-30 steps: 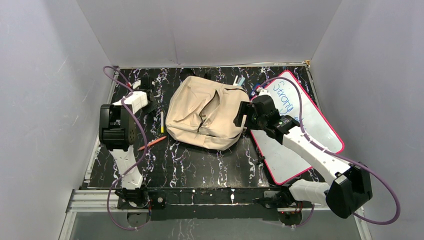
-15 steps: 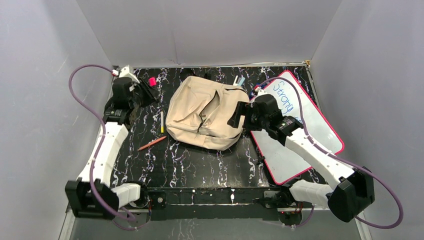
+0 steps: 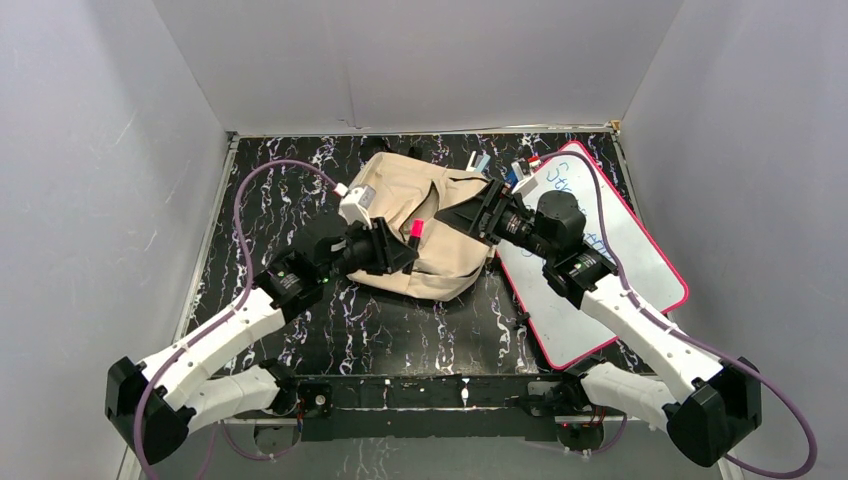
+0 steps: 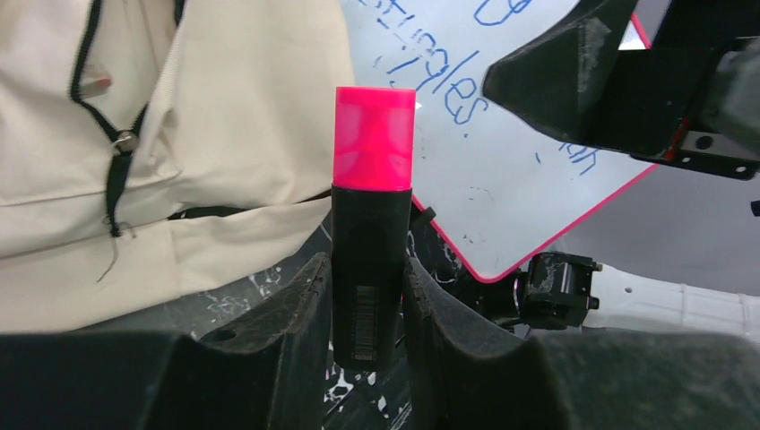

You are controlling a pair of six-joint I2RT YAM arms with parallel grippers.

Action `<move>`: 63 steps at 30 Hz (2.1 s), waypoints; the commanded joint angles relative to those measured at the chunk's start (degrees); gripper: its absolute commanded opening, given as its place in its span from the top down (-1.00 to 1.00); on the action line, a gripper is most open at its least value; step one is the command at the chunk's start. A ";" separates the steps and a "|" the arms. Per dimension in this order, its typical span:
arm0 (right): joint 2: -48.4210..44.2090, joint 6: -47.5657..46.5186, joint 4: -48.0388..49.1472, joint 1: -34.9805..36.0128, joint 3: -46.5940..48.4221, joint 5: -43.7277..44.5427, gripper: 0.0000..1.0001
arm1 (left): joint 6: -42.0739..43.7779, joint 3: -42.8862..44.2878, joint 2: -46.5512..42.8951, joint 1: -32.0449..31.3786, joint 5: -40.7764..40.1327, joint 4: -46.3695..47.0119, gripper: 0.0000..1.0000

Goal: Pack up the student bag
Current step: Pick up the stationery from the center of the board, then place the stationery in the student bag.

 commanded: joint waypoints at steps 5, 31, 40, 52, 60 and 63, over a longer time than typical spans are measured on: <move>0.78 3.89 -3.63 -0.32 1.52 -1.08 -0.50 | -1.02 0.66 4.48 -5.99 -4.83 9.34 0.93; 6.31 3.28 -8.13 -0.23 0.41 -1.18 -0.01 | 0.04 2.96 10.74 -7.22 -2.22 14.70 0.99; 6.75 4.07 -7.03 -0.18 -0.77 -0.89 0.33 | 0.32 2.67 10.66 -7.67 -1.45 14.71 0.98; 1.68 0.06 -13.31 -0.34 -0.94 7.93 1.00 | 4.91 10.80 14.40 -7.69 -9.99 -1.46 -0.05; -2.49 -4.06 -22.42 -0.30 -0.61 15.87 1.00 | 13.07 21.73 21.45 -6.04 -33.20 -18.76 -0.33; -3.32 -2.39 -21.88 -0.37 -2.36 15.09 1.00 | 17.97 24.52 26.40 -5.03 -35.99 -19.44 -0.33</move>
